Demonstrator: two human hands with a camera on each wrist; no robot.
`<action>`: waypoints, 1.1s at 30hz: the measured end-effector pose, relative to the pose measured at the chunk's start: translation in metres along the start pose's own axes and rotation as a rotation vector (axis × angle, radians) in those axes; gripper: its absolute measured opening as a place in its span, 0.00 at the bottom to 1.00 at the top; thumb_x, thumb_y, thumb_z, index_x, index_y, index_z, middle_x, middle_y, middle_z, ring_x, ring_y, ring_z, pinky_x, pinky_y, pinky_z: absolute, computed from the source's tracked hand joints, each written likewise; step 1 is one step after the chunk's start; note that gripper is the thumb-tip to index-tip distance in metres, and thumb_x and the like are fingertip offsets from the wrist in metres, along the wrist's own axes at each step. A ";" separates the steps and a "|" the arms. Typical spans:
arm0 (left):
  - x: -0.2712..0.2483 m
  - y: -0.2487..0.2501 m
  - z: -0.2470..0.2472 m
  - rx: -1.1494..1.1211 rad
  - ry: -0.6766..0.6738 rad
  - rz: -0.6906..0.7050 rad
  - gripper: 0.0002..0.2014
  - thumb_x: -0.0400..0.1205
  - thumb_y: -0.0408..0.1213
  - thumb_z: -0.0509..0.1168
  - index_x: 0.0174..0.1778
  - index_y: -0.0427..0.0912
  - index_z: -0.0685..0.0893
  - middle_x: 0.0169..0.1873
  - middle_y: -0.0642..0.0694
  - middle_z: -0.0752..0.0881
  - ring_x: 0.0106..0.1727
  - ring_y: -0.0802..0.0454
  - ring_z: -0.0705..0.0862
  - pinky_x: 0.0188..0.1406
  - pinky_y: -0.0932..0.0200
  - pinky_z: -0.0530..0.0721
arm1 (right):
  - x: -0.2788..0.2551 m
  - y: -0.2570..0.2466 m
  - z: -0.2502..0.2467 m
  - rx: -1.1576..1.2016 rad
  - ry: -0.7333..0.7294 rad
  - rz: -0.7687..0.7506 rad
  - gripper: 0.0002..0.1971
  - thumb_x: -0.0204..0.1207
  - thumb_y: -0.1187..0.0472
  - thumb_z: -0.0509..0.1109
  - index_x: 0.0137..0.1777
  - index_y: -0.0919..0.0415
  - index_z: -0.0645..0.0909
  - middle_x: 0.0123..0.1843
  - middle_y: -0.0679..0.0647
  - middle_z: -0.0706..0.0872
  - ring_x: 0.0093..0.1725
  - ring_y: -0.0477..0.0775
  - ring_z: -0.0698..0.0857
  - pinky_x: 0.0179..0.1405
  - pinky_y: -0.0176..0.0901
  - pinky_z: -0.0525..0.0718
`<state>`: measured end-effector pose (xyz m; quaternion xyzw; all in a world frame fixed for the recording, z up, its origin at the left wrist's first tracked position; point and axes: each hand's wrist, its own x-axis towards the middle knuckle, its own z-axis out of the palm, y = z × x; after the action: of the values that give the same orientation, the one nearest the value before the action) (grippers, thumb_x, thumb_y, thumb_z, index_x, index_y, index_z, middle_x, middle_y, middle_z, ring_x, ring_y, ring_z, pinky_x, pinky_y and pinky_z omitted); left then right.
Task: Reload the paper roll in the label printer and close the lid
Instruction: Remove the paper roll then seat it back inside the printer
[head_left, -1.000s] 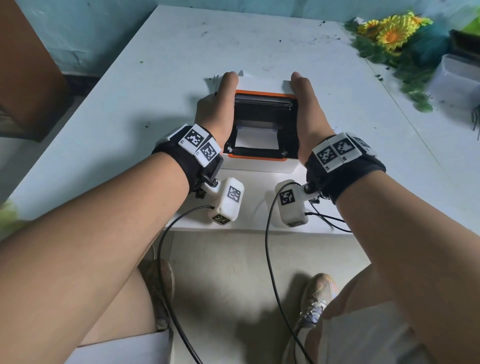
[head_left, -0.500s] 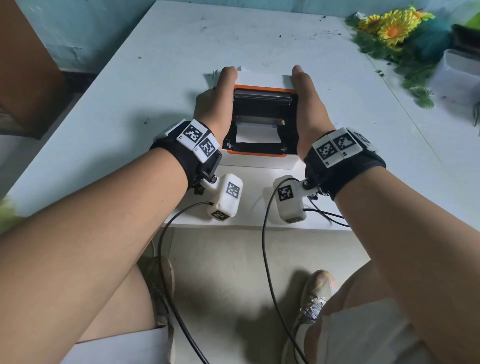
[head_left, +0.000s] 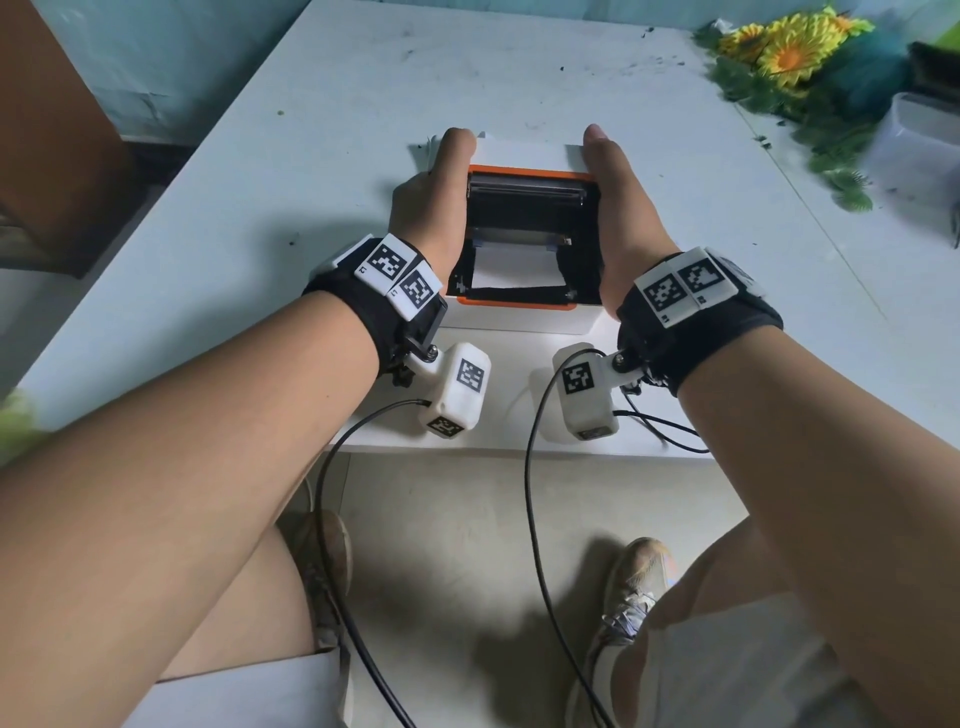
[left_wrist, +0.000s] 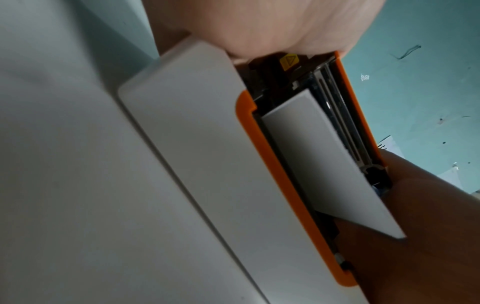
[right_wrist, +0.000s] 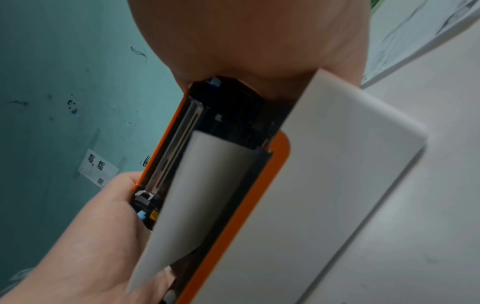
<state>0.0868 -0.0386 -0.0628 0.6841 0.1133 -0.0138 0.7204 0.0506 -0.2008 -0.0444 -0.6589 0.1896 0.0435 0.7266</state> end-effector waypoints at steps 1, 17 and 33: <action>-0.001 0.000 0.000 0.007 0.005 0.002 0.25 0.72 0.67 0.64 0.43 0.45 0.76 0.36 0.47 0.75 0.38 0.46 0.75 0.38 0.51 0.77 | -0.001 0.000 0.000 -0.001 0.000 0.000 0.28 0.84 0.26 0.66 0.55 0.50 0.90 0.48 0.54 0.96 0.43 0.56 0.97 0.42 0.49 0.94; 0.002 -0.003 0.001 0.024 0.063 0.015 0.26 0.83 0.64 0.64 0.32 0.49 0.64 0.27 0.54 0.66 0.34 0.48 0.66 0.39 0.51 0.67 | -0.011 -0.003 0.003 0.043 0.005 0.008 0.24 0.86 0.31 0.67 0.52 0.51 0.88 0.32 0.48 0.93 0.29 0.50 0.94 0.30 0.39 0.91; 0.005 -0.006 0.000 0.025 0.045 0.018 0.25 0.78 0.66 0.64 0.41 0.46 0.71 0.34 0.50 0.72 0.36 0.47 0.73 0.39 0.52 0.73 | -0.012 -0.002 0.004 0.033 0.009 0.016 0.24 0.86 0.30 0.68 0.51 0.51 0.89 0.36 0.50 0.95 0.34 0.51 0.95 0.31 0.40 0.92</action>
<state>0.0912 -0.0386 -0.0692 0.6942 0.1232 0.0067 0.7091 0.0409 -0.1951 -0.0380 -0.6457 0.1991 0.0433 0.7359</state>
